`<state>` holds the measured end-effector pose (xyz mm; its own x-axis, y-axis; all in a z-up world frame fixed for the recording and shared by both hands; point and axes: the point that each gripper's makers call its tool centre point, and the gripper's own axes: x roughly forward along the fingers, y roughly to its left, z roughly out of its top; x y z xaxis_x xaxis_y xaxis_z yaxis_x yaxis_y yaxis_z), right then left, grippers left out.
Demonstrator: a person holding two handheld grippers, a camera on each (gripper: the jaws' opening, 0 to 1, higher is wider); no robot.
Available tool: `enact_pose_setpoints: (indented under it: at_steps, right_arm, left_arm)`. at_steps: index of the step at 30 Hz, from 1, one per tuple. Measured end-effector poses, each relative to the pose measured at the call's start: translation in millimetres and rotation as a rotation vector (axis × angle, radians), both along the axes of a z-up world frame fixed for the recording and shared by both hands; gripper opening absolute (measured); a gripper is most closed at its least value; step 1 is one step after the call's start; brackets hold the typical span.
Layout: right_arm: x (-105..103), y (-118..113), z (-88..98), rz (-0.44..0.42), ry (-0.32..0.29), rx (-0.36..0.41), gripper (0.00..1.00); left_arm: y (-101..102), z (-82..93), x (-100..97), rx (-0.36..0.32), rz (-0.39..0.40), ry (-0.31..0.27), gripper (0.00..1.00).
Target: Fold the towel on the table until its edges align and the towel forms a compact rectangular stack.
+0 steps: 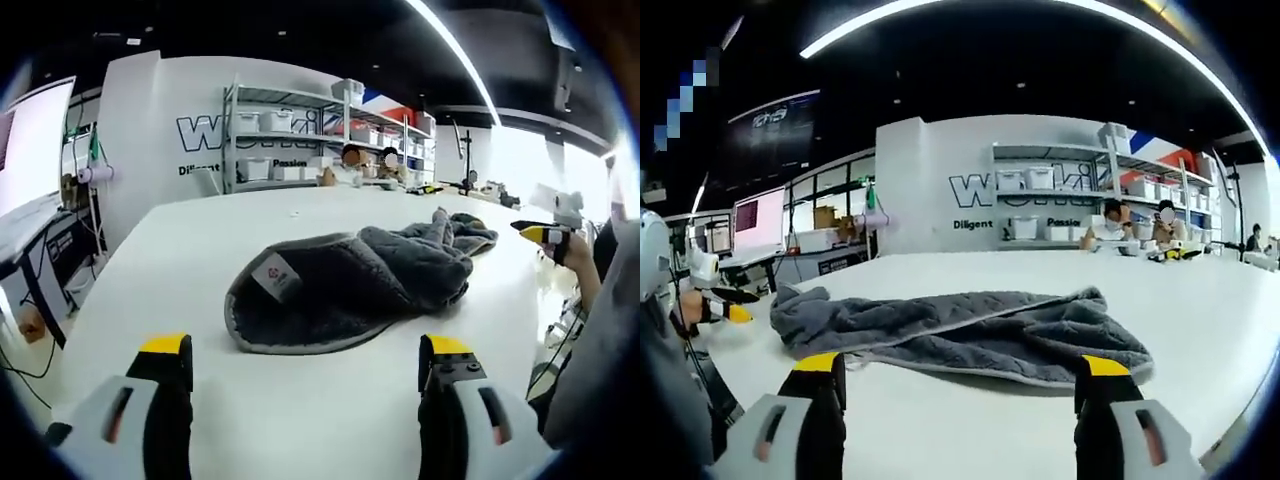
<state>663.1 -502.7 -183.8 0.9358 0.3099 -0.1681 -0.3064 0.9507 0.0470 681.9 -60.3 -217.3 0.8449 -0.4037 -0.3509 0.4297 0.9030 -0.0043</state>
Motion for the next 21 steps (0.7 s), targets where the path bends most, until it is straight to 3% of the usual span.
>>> enact_pose_setpoints:
  at_steps: [12,16,21]
  right_arm:
    - [-1,1,1.2,0.012,-0.009,0.025,0.99]
    - [-1,2,-0.2,0.017,-0.008,0.031,0.99]
    - [-1,3,-2.0,0.021,-0.005,0.044,0.99]
  left_arm:
    - [-3,10.3,6.4,0.038,-0.042,-0.014,0.99]
    - [-4,28.8,13.3,0.115,-0.109,-0.06,0.98]
    - [-4,49.5,24.7,0.162,-0.179,-0.087,0.96]
